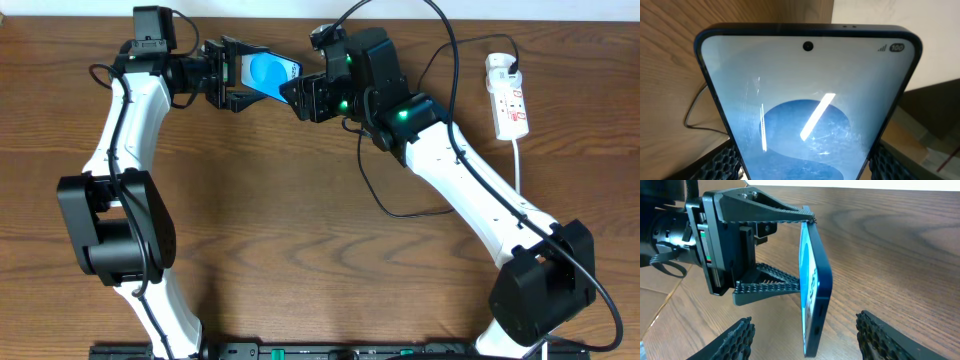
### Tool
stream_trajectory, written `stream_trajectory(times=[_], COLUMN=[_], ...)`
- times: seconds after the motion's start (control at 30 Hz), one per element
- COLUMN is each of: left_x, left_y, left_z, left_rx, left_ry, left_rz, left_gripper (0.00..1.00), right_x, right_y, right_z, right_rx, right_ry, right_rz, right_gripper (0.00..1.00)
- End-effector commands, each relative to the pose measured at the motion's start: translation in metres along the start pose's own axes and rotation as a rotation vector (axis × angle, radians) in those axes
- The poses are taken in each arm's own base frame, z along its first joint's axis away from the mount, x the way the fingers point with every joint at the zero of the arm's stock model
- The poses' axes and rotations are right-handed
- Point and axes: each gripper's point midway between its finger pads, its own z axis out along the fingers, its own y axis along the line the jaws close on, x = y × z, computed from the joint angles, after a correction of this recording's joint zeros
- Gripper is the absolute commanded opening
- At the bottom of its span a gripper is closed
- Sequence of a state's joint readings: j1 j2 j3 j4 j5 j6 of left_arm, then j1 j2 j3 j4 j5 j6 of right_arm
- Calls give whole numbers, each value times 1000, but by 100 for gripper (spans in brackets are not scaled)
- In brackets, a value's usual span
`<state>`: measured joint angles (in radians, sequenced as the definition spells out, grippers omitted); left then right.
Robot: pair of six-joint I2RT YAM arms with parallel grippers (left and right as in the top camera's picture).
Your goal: Plug charger to phone and switch on socket
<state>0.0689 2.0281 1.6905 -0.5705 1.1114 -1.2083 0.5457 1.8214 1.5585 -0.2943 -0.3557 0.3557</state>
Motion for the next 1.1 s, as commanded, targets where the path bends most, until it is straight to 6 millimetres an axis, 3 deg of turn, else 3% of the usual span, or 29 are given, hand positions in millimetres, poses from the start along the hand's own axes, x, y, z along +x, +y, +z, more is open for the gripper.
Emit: stream_trajectory(times=[0.0, 0.37, 1.07], left_x=[19, 32, 41], left_y=[-15, -17, -20], left_z=[-2, 11, 17], left_rx=[38, 32, 37], left_ry=[78, 114, 142], left_rz=[34, 68, 94], left_gripper=[7, 7, 8], right_x=[-10, -11, -8], right_y=[5, 2, -8], right_z=[-3, -3, 8], right_rx=[4, 26, 48], right_ry=[-26, -31, -34], right_rz=[-24, -30, -29], right_gripper=[66, 65, 58])
